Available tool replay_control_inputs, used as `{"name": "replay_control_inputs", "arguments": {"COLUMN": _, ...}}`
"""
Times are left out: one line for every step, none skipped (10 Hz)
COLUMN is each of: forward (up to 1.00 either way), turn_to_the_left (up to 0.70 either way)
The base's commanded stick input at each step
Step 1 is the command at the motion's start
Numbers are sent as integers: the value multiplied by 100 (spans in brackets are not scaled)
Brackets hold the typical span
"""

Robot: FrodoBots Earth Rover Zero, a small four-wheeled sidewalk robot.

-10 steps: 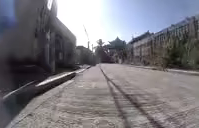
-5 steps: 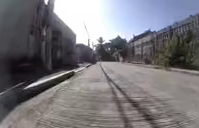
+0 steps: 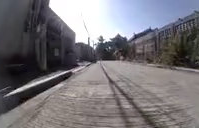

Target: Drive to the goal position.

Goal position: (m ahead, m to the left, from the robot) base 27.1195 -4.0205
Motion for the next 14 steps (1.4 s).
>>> {"name": "replay_control_inputs", "arguments": {"forward": 85, "turn_to_the_left": -2}}
{"name": "replay_control_inputs", "arguments": {"forward": 85, "turn_to_the_left": -2}}
{"name": "replay_control_inputs", "arguments": {"forward": 85, "turn_to_the_left": -2}}
{"name": "replay_control_inputs", "arguments": {"forward": 85, "turn_to_the_left": -2}}
{"name": "replay_control_inputs", "arguments": {"forward": 85, "turn_to_the_left": -2}}
{"name": "replay_control_inputs", "arguments": {"forward": 85, "turn_to_the_left": -2}}
{"name": "replay_control_inputs", "arguments": {"forward": 85, "turn_to_the_left": -2}}
{"name": "replay_control_inputs", "arguments": {"forward": 85, "turn_to_the_left": -2}}
{"name": "replay_control_inputs", "arguments": {"forward": 85, "turn_to_the_left": -2}}
{"name": "replay_control_inputs", "arguments": {"forward": 85, "turn_to_the_left": -2}}
{"name": "replay_control_inputs", "arguments": {"forward": 85, "turn_to_the_left": -2}}
{"name": "replay_control_inputs", "arguments": {"forward": 85, "turn_to_the_left": -2}}
{"name": "replay_control_inputs", "arguments": {"forward": 85, "turn_to_the_left": -2}}
{"name": "replay_control_inputs", "arguments": {"forward": 85, "turn_to_the_left": -2}}
